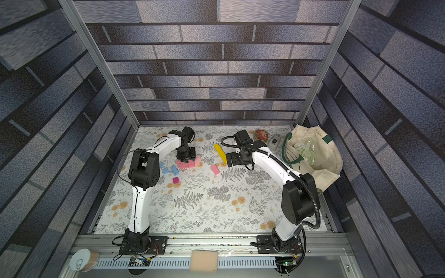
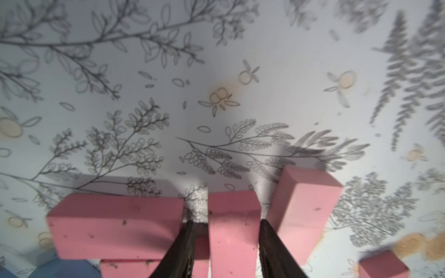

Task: Assemble the letter v with building blocks
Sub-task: Pick up the building block from the center of the board.

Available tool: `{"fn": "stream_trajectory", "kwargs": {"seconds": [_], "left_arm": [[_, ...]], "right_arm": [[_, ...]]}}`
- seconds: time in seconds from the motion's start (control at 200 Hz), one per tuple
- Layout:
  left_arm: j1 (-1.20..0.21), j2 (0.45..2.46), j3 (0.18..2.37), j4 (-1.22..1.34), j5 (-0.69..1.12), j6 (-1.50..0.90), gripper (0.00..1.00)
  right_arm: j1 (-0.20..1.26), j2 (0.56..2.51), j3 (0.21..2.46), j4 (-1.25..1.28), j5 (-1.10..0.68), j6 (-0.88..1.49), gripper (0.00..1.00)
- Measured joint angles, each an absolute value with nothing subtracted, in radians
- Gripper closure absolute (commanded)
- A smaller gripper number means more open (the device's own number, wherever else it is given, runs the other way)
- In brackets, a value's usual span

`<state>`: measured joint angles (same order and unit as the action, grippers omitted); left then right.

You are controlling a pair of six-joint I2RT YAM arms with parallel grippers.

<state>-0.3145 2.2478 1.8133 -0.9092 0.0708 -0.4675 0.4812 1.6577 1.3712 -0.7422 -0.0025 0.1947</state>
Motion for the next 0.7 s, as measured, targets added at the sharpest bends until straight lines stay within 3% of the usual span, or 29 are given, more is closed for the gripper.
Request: {"fn": "stream_trajectory", "kwargs": {"seconds": [0.235, 0.486, 0.696], "left_arm": [[-0.319, 2.183, 1.700, -0.854, 0.069, -0.449, 0.55], [-0.323, 2.154, 1.658, -0.822, 0.090, -0.464, 0.76], [-0.400, 2.048, 1.573, -0.776, 0.163, -0.595, 0.76]], "right_arm": [[0.481, 1.658, 1.371, -0.742, -0.010, 0.205, 0.00], [0.481, 1.657, 1.371, -0.743, -0.010, 0.210, 0.00], [0.477, 1.618, 1.366, -0.745, -0.001, 0.209, 0.00]]}}
